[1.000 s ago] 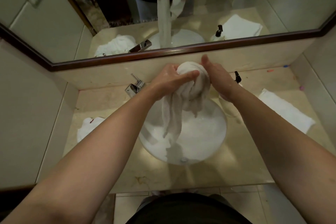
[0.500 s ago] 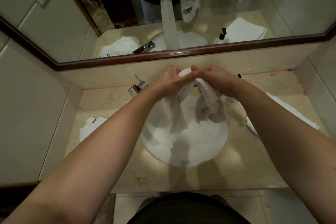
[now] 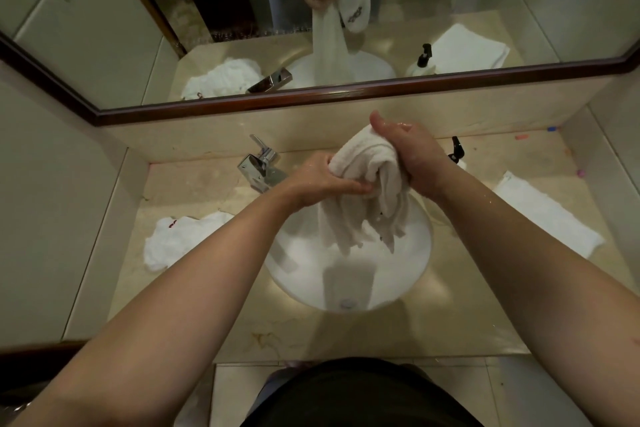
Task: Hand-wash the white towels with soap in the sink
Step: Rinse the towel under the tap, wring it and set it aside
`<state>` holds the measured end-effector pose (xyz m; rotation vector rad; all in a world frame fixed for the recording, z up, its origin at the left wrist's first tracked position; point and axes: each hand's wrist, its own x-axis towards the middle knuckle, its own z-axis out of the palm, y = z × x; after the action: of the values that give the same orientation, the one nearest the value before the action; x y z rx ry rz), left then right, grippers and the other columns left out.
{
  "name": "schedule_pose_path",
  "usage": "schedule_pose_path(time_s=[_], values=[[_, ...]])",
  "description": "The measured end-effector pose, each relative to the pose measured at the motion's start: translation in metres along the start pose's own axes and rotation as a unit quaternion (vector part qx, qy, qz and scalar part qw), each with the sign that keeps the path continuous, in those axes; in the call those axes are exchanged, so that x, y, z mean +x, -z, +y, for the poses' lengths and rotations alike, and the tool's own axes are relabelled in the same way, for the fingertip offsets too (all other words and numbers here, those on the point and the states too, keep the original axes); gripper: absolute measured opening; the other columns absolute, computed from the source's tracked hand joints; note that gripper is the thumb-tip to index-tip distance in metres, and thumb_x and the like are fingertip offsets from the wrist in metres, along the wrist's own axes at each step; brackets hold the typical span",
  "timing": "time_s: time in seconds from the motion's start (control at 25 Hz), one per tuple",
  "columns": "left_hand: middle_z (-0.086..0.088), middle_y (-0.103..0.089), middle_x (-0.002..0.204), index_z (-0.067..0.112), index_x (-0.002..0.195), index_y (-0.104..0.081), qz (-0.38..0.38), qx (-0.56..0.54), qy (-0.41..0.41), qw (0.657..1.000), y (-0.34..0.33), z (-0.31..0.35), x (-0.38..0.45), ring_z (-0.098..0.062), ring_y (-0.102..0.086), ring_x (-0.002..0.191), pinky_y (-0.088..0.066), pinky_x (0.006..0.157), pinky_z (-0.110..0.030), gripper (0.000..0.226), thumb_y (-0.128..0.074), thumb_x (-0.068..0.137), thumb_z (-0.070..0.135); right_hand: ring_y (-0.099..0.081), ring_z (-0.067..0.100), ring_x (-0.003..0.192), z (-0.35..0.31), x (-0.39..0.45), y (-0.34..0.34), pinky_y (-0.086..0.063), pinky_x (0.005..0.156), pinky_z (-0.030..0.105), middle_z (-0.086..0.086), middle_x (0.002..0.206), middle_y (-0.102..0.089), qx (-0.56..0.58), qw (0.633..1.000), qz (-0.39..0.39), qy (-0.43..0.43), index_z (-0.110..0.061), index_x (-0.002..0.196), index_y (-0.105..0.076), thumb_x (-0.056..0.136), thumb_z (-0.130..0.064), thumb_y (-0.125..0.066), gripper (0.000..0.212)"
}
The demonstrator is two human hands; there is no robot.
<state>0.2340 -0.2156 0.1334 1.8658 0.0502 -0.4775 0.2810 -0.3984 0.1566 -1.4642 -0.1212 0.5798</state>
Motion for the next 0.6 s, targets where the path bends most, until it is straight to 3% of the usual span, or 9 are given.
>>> schedule_pose_path(time_s=[0.12,0.24,0.32,0.4,0.48,0.52,0.6], values=[[-0.001,-0.075,0.092,0.015,0.1,-0.072,0.006,-0.124,-0.031,0.992,0.005,0.004,-0.003,-0.02,-0.07,0.088,-0.057,0.084,-0.037,0.038,-0.086,0.067,0.029,-0.067,0.017,0.072,-0.008,0.002,0.015,-0.051,0.069,0.031,0.003,0.076,-0.071,-0.04,0.996,-0.065,-0.055,-0.012,0.088,-0.069,0.093,-0.04,-0.059,0.03],[-0.003,-0.074,0.09,0.015,0.101,-0.068,0.004,-0.15,-0.032,0.988,0.005,0.017,-0.003,-0.025,-0.069,0.089,-0.057,0.085,-0.042,0.054,-0.085,0.058,0.044,-0.07,0.017,0.092,-0.016,0.005,0.022,-0.052,0.084,0.031,0.0,0.098,-0.074,-0.114,0.98,-0.145,-0.079,-0.016,0.113,-0.067,0.087,-0.064,-0.054,0.056],[-0.006,-0.074,0.092,0.013,0.102,-0.068,0.013,-0.15,-0.033,0.988,0.004,0.023,0.003,-0.027,-0.069,0.088,-0.056,0.086,-0.044,0.072,-0.09,0.05,0.059,-0.07,0.019,0.1,-0.023,0.006,0.022,-0.056,0.087,0.032,0.0,0.107,-0.073,-0.166,0.968,-0.174,-0.069,-0.02,0.12,-0.065,0.074,-0.074,-0.062,0.071],[-0.013,-0.072,0.097,0.01,0.106,-0.068,0.013,-0.139,-0.025,0.99,0.004,0.025,0.005,-0.031,-0.067,0.092,-0.054,0.09,-0.049,0.091,-0.087,0.043,0.072,-0.072,0.02,0.092,-0.029,0.005,0.021,-0.058,0.074,0.028,0.0,0.098,-0.074,-0.228,0.957,-0.173,-0.05,-0.02,0.114,-0.066,0.066,-0.065,-0.076,0.066],[-0.019,-0.07,0.105,0.01,0.109,-0.067,-0.017,-0.133,-0.013,0.991,0.005,0.024,0.004,-0.037,-0.065,0.098,-0.052,0.095,-0.054,0.098,-0.082,0.041,0.079,-0.072,0.024,0.09,-0.027,0.006,0.022,-0.059,0.071,0.03,0.005,0.096,-0.074,-0.215,0.966,-0.141,-0.039,-0.015,0.113,-0.066,0.066,-0.05,-0.083,0.061],[-0.017,-0.07,0.107,0.012,0.11,-0.066,-0.038,-0.129,-0.012,0.991,0.006,0.024,0.003,-0.037,-0.066,0.102,-0.052,0.095,-0.054,0.094,-0.084,0.044,0.077,-0.072,0.027,0.09,-0.024,0.006,0.022,-0.06,0.074,0.033,0.009,0.098,-0.074,-0.187,0.974,-0.124,-0.033,-0.012,0.114,-0.067,0.069,-0.045,-0.082,0.057],[-0.009,-0.072,0.106,0.016,0.111,-0.066,-0.069,-0.099,-0.028,0.992,0.008,0.025,0.0,-0.032,-0.068,0.104,-0.055,0.096,-0.048,0.071,-0.088,0.056,0.054,-0.071,0.028,0.09,-0.017,0.006,0.019,-0.059,0.077,0.036,0.012,0.099,-0.073,-0.114,0.987,-0.106,-0.028,-0.009,0.111,-0.068,0.077,-0.04,-0.078,0.047]])
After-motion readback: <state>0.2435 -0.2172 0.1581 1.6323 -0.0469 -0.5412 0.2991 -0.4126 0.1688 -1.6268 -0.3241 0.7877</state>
